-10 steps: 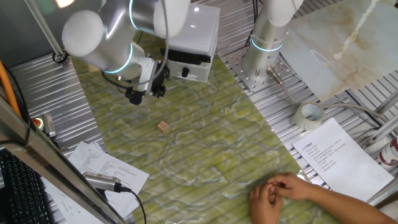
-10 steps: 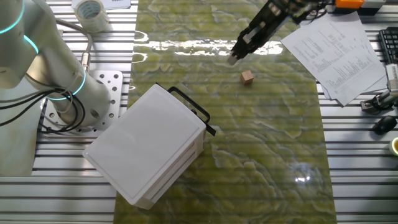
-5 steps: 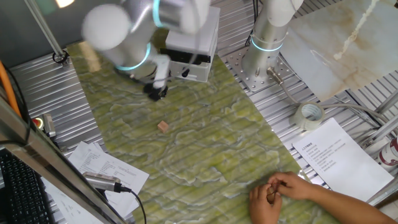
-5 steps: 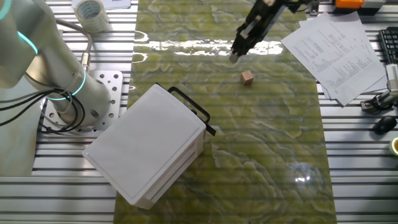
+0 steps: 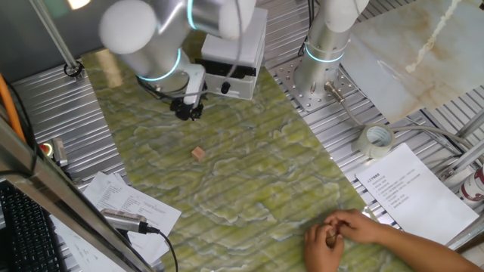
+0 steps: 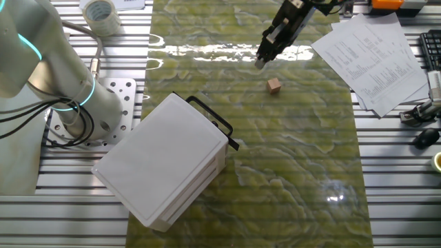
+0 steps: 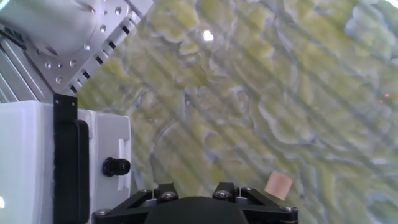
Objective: Take something out of a drawer
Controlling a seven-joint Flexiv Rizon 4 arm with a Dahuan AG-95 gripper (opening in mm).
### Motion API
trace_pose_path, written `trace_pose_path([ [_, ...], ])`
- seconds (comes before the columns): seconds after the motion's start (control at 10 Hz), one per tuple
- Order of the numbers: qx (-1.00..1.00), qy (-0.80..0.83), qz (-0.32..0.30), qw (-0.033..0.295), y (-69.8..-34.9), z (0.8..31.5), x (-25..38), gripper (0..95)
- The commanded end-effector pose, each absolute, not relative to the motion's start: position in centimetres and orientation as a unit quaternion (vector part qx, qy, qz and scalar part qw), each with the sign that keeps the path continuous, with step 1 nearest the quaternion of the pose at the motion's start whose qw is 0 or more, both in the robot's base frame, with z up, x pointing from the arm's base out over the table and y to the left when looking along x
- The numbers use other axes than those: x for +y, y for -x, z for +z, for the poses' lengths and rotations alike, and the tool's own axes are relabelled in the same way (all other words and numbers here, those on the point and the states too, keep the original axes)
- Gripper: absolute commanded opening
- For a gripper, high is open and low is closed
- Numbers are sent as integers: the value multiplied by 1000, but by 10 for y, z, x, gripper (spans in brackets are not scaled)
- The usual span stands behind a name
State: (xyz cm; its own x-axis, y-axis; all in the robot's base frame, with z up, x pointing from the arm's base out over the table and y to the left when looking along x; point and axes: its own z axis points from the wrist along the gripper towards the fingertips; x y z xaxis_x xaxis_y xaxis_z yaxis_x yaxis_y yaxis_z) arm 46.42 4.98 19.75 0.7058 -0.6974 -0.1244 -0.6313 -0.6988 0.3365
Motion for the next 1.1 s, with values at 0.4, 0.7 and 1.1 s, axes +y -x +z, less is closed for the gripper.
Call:
trace_pose_path([
  [0.4,-326,-930,-107,129,-446,183,26,380],
  [0.7,-336,-927,-108,127,-434,172,13,380],
  [1.1,-343,-923,-115,127,-434,172,13,190],
])
